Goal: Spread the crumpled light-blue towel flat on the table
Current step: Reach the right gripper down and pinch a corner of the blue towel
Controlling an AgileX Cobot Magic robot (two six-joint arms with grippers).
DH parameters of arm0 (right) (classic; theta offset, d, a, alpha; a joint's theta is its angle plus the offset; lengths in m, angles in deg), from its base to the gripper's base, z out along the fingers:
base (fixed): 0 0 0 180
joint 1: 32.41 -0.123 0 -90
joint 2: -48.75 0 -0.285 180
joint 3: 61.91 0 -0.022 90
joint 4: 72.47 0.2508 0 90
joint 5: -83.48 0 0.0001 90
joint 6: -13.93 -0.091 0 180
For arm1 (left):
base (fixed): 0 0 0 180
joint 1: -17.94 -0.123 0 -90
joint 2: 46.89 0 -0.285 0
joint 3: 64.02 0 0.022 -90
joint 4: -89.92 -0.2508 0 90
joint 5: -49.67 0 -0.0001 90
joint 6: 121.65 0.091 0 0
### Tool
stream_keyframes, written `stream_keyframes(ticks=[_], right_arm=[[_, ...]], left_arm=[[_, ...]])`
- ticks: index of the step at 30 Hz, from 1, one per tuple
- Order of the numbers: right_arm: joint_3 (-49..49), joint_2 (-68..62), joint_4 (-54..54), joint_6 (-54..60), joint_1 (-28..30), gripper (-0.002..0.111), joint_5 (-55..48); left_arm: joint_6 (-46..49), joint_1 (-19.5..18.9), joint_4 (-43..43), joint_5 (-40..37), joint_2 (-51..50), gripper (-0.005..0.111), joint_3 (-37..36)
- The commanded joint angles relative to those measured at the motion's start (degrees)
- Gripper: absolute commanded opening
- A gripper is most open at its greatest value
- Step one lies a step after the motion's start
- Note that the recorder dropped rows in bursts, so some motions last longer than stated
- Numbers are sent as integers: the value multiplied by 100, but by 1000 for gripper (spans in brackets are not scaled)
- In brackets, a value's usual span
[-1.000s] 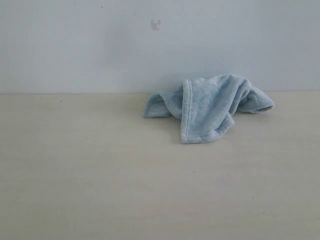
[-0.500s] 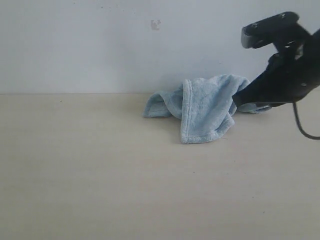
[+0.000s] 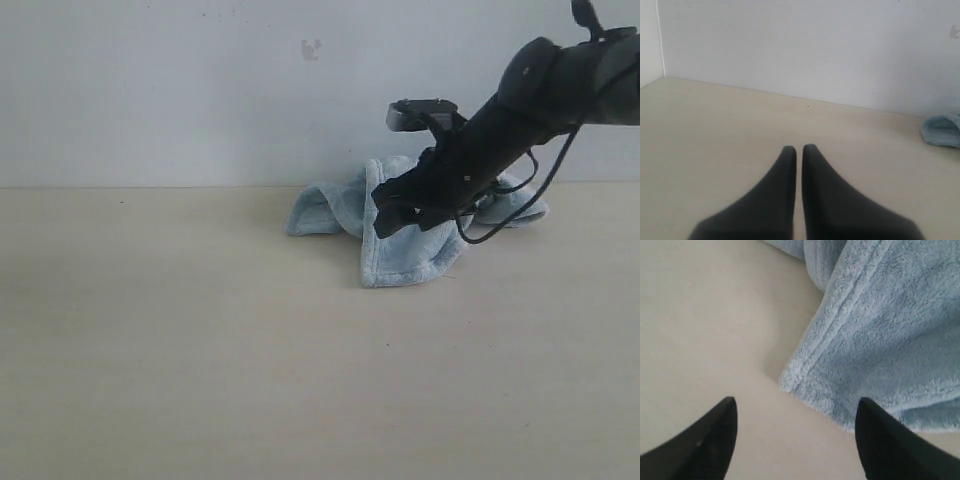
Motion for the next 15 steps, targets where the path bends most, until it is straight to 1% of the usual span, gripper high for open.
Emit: stream_keyframes(ticks=[1, 3, 5, 9, 15], right_arm=[[-452, -342, 24, -42, -7, 62, -36], [-607, -500, -54, 146, -49, 62, -173], [-688, -636, -399, 160, -134, 62, -230], [-730, -795, -1040, 67, -380, 62, -53], [-769, -1018, -1199, -117, -646, 62, 221]], left_arm=[[-25, 23, -22, 72, 14, 4, -21], [-25, 23, -22, 72, 14, 4, -21], [-25, 23, -22, 72, 14, 4, -21], [-25, 23, -22, 72, 14, 4, -21], [-25, 23, -22, 72, 14, 4, -21]])
